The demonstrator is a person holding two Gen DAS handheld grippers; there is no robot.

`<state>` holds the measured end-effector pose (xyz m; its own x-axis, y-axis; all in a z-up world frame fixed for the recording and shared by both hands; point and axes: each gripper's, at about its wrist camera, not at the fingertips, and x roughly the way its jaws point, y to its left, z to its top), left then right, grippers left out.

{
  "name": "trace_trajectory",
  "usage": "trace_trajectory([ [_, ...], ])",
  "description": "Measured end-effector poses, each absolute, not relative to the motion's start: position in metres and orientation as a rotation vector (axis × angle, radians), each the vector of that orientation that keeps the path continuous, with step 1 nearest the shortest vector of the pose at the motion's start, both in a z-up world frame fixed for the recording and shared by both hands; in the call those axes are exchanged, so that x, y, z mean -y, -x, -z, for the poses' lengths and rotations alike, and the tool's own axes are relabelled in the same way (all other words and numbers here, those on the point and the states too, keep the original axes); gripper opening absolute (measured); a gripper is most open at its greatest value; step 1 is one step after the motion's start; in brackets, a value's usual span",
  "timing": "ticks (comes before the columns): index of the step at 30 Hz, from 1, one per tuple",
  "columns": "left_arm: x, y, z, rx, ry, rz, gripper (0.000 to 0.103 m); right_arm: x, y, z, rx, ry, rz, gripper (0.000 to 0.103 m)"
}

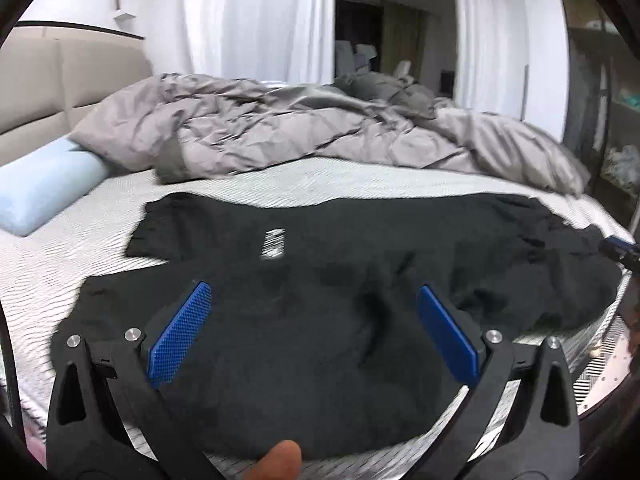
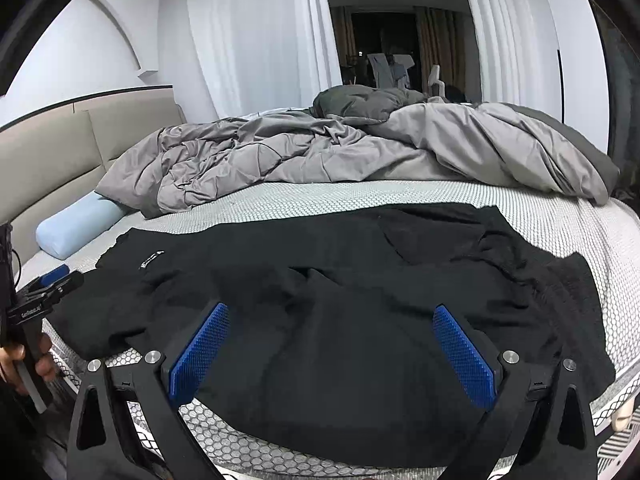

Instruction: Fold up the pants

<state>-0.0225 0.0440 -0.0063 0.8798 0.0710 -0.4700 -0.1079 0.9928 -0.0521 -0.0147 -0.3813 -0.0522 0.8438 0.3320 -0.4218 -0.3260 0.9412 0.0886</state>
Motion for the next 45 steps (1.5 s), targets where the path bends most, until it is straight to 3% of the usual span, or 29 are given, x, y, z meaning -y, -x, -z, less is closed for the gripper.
trace_trajectory([
  [12,-0.178,0.089,0.029,-0.617,0.295,-0.335,0.101,0.424,0.032,0.060,-0.485,-0.083,-0.277,0.103],
  [17,-0.219,0.100,0.059,-0.697,0.452,-0.290,0.074,0.439,0.030,0.059,-0.481,-0.149,-0.246,0.103],
  [22,-0.242,0.083,0.079,-0.711,0.503,-0.262,0.055,0.439,0.028,0.057,-0.467,-0.158,-0.235,0.103],
  [24,-0.252,0.068,0.077,-0.693,0.495,-0.282,0.037,0.436,0.028,0.057,-0.465,-0.149,-0.237,0.103],
  [25,-0.259,0.062,0.077,-0.683,0.499,-0.303,0.017,0.435,0.027,0.057,-0.467,-0.143,-0.236,0.103],
  [26,-0.265,0.056,0.076,-0.675,0.502,-0.329,0.008,0.434,0.026,0.058,-0.470,-0.137,-0.233,0.103],
  [33,-0.329,0.049,0.067,-0.615,0.569,-0.437,0.006,0.460,0.021,0.063,-0.492,-0.197,-0.157,0.103],
  [38,-0.315,0.039,0.061,-0.615,0.479,-0.466,0.006,0.520,0.023,0.066,-0.514,-0.401,-0.073,0.103],
  [45,-0.307,0.048,0.065,-0.623,0.523,-0.447,0.006,0.588,-0.023,0.105,-0.767,-0.614,0.005,0.098],
])
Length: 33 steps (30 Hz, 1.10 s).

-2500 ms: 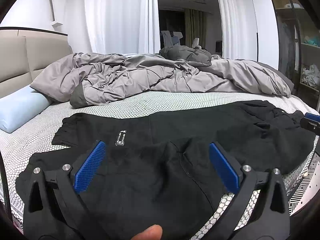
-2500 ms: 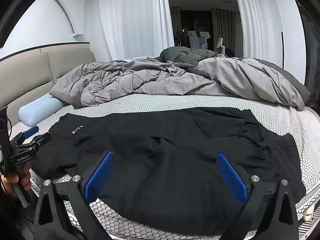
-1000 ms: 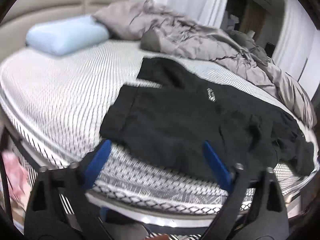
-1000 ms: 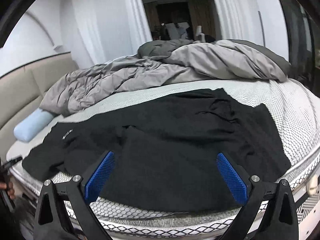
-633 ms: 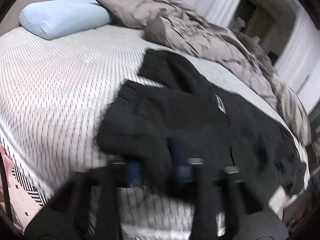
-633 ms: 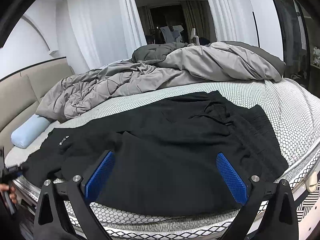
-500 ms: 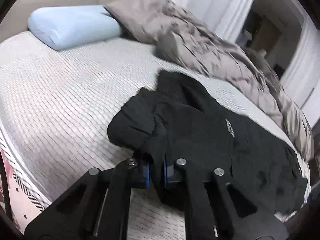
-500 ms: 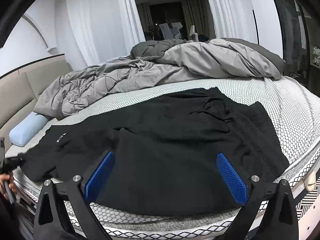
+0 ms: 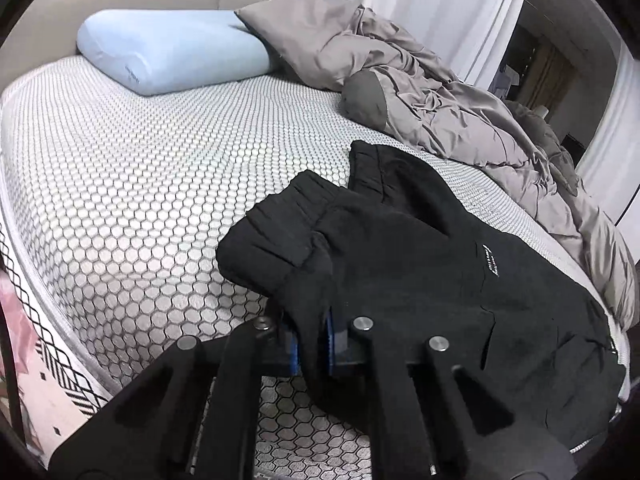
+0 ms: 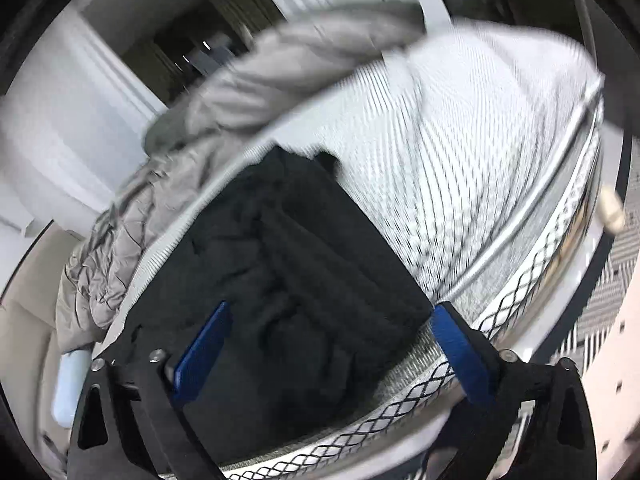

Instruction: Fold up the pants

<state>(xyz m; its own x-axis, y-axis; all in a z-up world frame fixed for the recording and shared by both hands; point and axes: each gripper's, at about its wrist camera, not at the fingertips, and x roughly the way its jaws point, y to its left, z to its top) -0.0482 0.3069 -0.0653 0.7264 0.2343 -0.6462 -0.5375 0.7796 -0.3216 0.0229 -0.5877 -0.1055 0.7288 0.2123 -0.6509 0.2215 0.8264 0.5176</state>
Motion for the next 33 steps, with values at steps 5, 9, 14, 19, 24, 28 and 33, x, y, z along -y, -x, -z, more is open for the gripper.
trace_trajectory([
  [5,-0.302,0.064,0.063,-0.601,0.536,-0.431,0.006,0.591,-0.040,0.129,-0.845,-0.693,-0.024,0.063],
  [9,-0.299,0.066,0.060,-0.593,0.529,-0.425,0.006,0.589,-0.028,0.105,-0.729,-0.638,-0.019,0.034],
  [14,-0.291,0.064,0.064,-0.639,0.481,-0.443,0.007,0.584,-0.017,0.082,-0.673,-0.505,0.036,0.013],
  [19,-0.282,0.059,0.063,-0.663,0.431,-0.459,0.016,0.589,-0.033,0.100,-0.784,-0.451,0.143,0.016],
  [24,-0.281,0.089,0.023,-0.483,0.428,-0.493,0.086,0.578,-0.003,0.055,-0.553,-0.425,0.156,0.072],
  [28,-0.279,0.069,-0.007,-0.441,0.414,-0.399,0.102,0.554,-0.001,0.020,-0.483,-0.361,0.031,0.096],
  [33,-0.290,-0.048,0.017,-0.685,0.386,-0.340,0.098,0.511,-0.038,0.012,-0.491,-0.353,-0.122,0.096],
])
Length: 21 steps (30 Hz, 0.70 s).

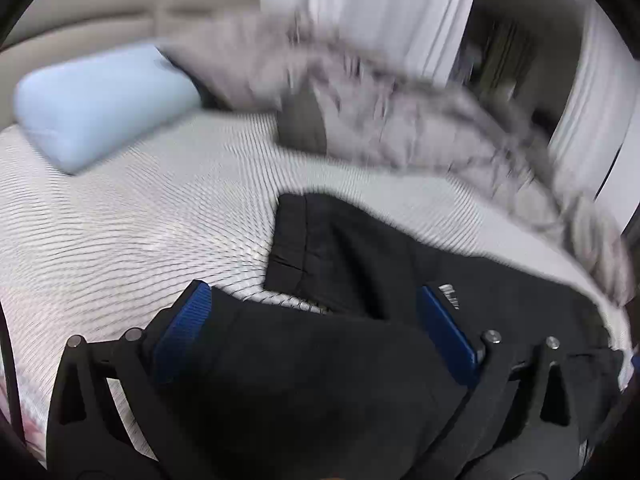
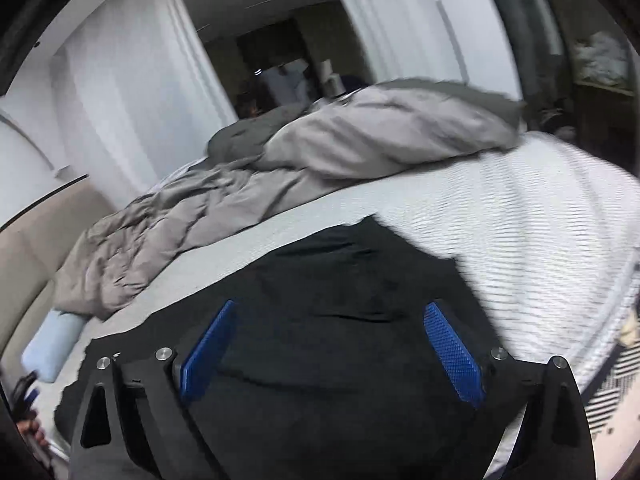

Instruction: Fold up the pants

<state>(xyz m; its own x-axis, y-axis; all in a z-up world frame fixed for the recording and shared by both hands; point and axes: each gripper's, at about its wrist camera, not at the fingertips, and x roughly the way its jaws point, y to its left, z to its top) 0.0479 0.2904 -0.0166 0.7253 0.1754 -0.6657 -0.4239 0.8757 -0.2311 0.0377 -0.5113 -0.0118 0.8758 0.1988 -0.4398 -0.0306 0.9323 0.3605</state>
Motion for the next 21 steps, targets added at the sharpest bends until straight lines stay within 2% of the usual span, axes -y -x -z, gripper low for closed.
trace_trajectory([
  [2,-0.301,-0.092,0.038,-0.813,0.395,-0.358,0.080,0.500,-0.058,0.016,-0.531,-0.342,-0.161,0.096],
  [6,-0.314,-0.142,0.084,-1.044,0.426,-0.358,0.077,0.483,-0.080,0.026,-0.549,-0.308,-0.166,0.096],
  [7,-0.313,-0.146,0.087,-1.050,0.400,-0.368,0.076,0.484,-0.085,0.028,-0.552,-0.305,-0.154,0.096],
  [10,-0.315,-0.150,0.079,-1.013,0.310,-0.403,0.036,0.487,-0.089,0.033,-0.565,-0.314,-0.132,0.096],
  [13,-0.335,-0.142,0.063,-0.944,0.299,-0.468,0.036,0.493,-0.082,0.034,-0.561,-0.316,-0.131,0.096],
  [16,-0.351,-0.131,0.051,-0.919,0.327,-0.515,0.045,0.501,-0.070,0.029,-0.522,-0.315,-0.118,0.096],
  [18,-0.355,-0.110,0.034,-0.860,0.364,-0.487,0.047,0.506,-0.065,0.029,-0.515,-0.304,-0.089,0.096],
  [19,-0.354,-0.095,0.023,-0.823,0.386,-0.465,0.050,0.510,-0.062,0.030,-0.517,-0.307,-0.072,0.096],
  [20,-0.352,-0.076,0.012,-0.774,0.413,-0.440,0.063,0.515,-0.061,0.032,-0.522,-0.320,-0.067,0.096],
  [21,-0.349,-0.057,0.002,-0.728,0.431,-0.426,0.071,0.521,-0.058,0.034,-0.529,-0.344,-0.069,0.096],
])
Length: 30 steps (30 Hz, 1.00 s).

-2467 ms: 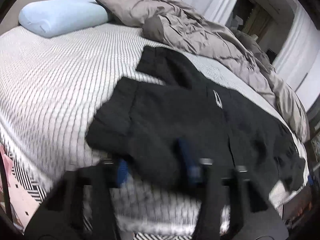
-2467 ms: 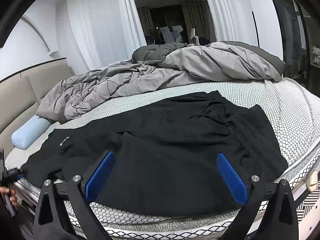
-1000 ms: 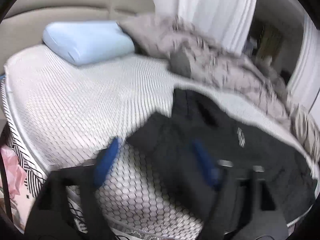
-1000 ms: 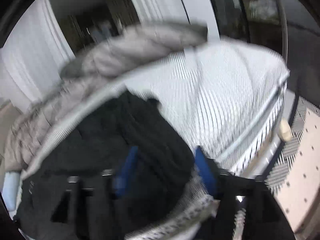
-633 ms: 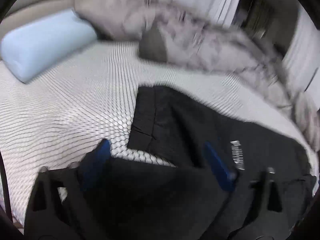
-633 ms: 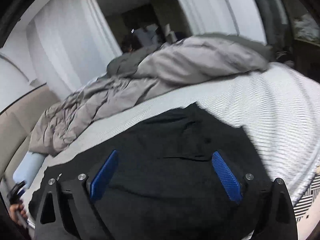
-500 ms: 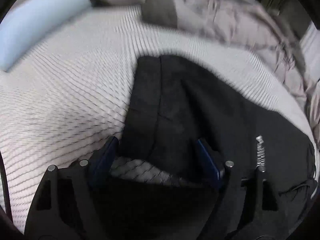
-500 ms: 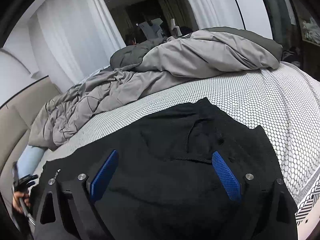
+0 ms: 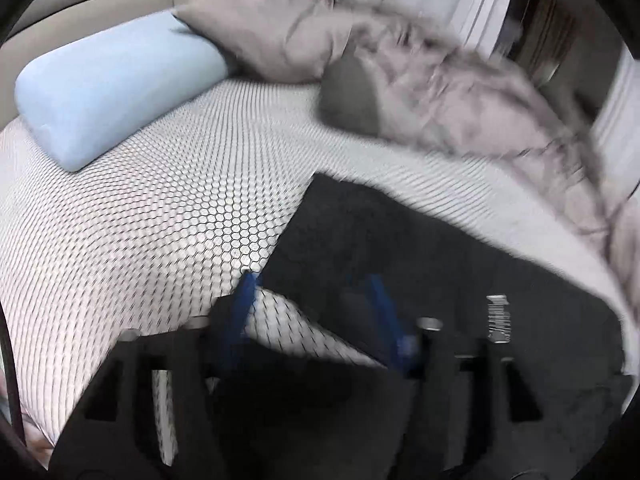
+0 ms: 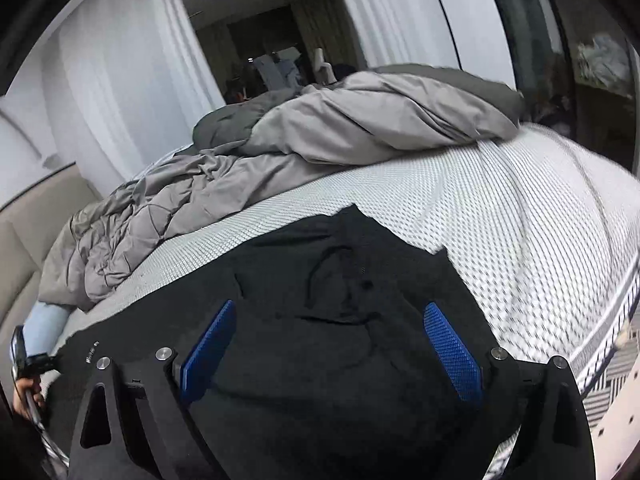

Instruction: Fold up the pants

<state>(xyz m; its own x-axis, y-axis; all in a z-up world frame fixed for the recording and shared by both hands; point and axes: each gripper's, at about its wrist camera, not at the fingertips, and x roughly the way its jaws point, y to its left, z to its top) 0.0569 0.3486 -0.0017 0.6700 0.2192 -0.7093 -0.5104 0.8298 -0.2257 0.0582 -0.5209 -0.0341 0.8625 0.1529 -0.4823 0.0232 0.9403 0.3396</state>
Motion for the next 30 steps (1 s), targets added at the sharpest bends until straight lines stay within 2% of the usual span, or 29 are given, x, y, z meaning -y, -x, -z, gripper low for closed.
trace_trajectory([
  [1,-0.347,-0.036,-0.009,-0.678,0.447,-0.418,0.083,0.527,-0.054,0.036,-0.526,-0.372,-0.074,0.096],
  [4,-0.335,0.016,-0.024,-0.592,0.497,-0.376,0.085,0.550,-0.038,0.039,-0.508,-0.449,-0.082,0.096],
  [9,-0.310,0.097,-0.006,-0.579,0.570,-0.352,0.085,0.591,-0.005,0.059,-0.542,-0.571,-0.121,0.096],
  [14,-0.289,0.122,0.036,-0.634,0.601,-0.333,0.083,0.618,-0.001,0.093,-0.652,-0.704,-0.126,0.096],
  [18,-0.287,0.138,0.053,-0.642,0.623,-0.337,0.082,0.624,-0.014,0.111,-0.686,-0.802,-0.197,0.091],
  [21,-0.289,0.144,0.059,-0.647,0.638,-0.334,0.082,0.616,-0.027,0.107,-0.670,-0.763,-0.245,0.090],
  [23,-0.288,0.144,0.062,-0.653,0.637,-0.328,0.082,0.613,-0.030,0.101,-0.664,-0.745,-0.255,0.085],
  [26,-0.286,0.139,0.074,-0.684,0.660,-0.303,0.082,0.609,-0.023,0.090,-0.586,-0.727,-0.334,0.085],
  [27,-0.285,0.136,0.077,-0.691,0.674,-0.298,0.082,0.608,-0.026,0.094,-0.599,-0.704,-0.326,0.085],
  [29,-0.283,0.135,0.084,-0.694,0.691,-0.290,0.074,0.608,-0.034,0.109,-0.675,-0.709,-0.283,0.085],
  [30,-0.282,0.135,0.085,-0.691,0.693,-0.283,0.072,0.609,-0.038,0.118,-0.718,-0.740,-0.299,0.079],
])
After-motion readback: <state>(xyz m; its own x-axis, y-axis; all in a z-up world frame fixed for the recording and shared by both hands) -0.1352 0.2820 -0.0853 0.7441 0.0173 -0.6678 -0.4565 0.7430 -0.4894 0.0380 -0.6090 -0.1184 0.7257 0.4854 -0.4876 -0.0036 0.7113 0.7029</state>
